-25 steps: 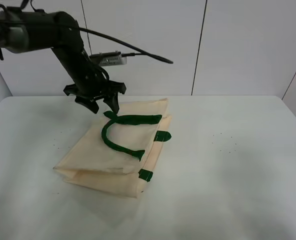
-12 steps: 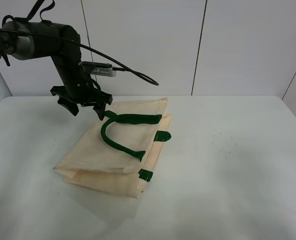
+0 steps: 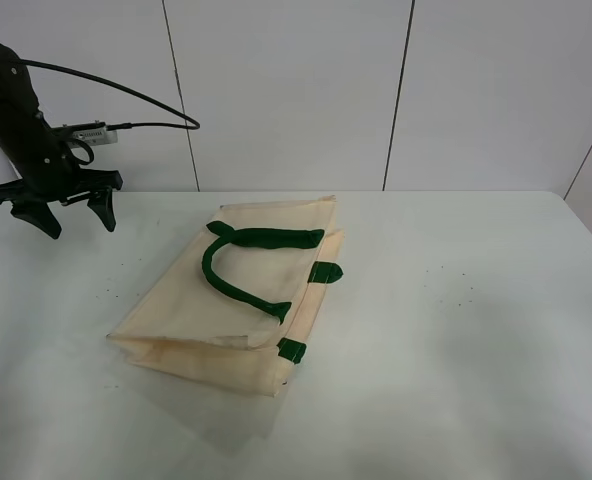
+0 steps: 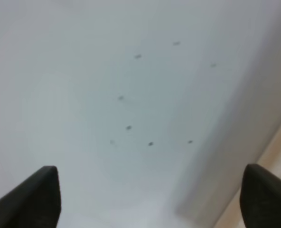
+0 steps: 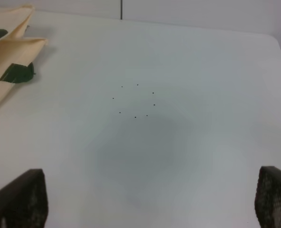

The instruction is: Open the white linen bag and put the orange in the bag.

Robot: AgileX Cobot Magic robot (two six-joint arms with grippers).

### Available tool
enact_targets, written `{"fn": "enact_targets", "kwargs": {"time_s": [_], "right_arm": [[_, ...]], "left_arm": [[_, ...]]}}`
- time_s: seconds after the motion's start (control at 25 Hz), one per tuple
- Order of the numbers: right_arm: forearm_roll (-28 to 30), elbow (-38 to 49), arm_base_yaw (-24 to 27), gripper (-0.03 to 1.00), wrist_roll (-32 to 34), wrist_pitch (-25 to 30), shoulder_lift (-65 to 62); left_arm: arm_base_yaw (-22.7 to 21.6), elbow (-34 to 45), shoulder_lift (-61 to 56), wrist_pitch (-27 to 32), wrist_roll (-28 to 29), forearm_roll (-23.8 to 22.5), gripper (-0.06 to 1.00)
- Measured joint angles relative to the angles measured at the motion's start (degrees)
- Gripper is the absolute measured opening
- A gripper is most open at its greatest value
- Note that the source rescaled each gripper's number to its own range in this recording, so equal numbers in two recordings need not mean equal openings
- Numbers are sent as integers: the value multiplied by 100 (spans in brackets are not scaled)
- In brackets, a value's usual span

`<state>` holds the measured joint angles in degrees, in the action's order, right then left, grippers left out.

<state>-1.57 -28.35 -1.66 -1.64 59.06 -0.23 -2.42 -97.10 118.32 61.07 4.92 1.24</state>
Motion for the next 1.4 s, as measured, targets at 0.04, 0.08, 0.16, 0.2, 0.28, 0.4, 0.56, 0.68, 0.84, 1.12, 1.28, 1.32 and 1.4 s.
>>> {"fn": "enact_targets", "kwargs": {"time_s": [0.04,0.08,0.16,0.2,0.28,0.4,0.56,0.68,0.84,1.12,1.28,1.32,1.4], "right_arm": [[0,0,0,100,0,0,0],[0,0,0,100,0,0,0],[0,0,0,100,0,0,0],[0,0,0,100,0,0,0],[0,0,0,100,0,0,0],[0,0,0,100,0,0,0],[0,0,0,100,0,0,0],[0,0,0,100,0,0,0],[0,0,0,100,0,0,0],[0,0,0,100,0,0,0],[0,0,0,100,0,0,0],[0,0,0,100,0,0,0],[0,0,0,100,0,0,0]], "left_arm": [[-28,0,-14,29,-4,43,98],[-28,12,-56,54,-4,69,98],[24,115,-210,68,-11,90,97],[64,186,-352,68,-11,83,97],[124,442,-700,63,-11,83,97],[167,1025,-1491,84,-11,83,97],[167,2119,-2654,255,-11,-89,97],[167,2989,-3726,486,-11,-226,97],[167,4237,-5165,528,-13,-232,97],[167,6221,-7846,161,-159,-255,97],[167,6810,-9075,36,-195,-331,97],[167,6826,-9362,-21,-204,-357,97],[167,6846,-9869,-48,-208,-401,97]]}}
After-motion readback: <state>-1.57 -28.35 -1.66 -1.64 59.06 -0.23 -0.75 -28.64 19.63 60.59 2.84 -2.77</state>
